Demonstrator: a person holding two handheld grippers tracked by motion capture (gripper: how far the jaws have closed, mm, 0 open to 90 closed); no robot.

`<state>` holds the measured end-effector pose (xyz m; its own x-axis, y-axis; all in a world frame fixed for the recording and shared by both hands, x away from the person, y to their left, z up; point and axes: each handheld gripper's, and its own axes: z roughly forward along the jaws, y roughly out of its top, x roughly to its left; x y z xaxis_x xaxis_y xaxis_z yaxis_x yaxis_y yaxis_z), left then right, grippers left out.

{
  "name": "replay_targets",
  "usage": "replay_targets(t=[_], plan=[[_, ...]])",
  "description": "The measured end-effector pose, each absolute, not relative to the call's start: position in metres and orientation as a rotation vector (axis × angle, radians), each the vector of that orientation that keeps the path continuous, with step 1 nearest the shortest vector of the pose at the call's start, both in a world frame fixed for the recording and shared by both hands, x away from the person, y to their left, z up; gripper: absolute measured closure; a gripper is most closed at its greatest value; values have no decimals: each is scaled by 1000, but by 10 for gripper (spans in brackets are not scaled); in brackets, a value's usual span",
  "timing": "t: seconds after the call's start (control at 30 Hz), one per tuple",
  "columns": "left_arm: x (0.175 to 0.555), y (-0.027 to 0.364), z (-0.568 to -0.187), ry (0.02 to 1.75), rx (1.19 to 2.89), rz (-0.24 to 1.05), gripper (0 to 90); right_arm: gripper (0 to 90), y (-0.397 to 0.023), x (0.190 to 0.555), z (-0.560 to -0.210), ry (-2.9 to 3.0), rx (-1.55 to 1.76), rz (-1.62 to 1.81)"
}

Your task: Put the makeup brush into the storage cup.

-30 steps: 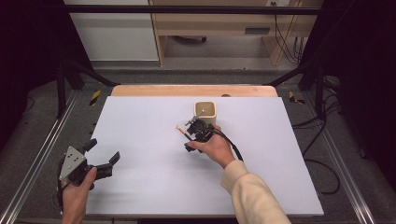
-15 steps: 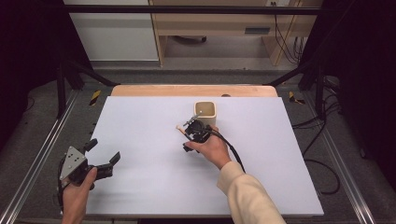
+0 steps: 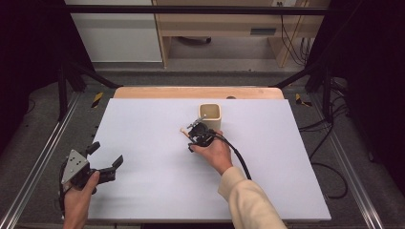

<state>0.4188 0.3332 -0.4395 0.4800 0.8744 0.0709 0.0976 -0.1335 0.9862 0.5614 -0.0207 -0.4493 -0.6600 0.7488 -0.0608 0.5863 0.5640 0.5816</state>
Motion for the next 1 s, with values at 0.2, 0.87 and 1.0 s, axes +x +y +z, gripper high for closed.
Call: replay_targets(t=[0.2, 0.87, 1.0], plan=[[419, 333, -439, 867, 1573, 843, 18, 549, -20, 561, -453, 2486, 1090, 778], [419, 333, -439, 869, 1576, 845, 22, 690, -30, 562, -462, 2444, 1125, 858], [419, 333, -439, 868, 1577, 845, 23, 697, -30, 562, -462, 2443, 1137, 878]])
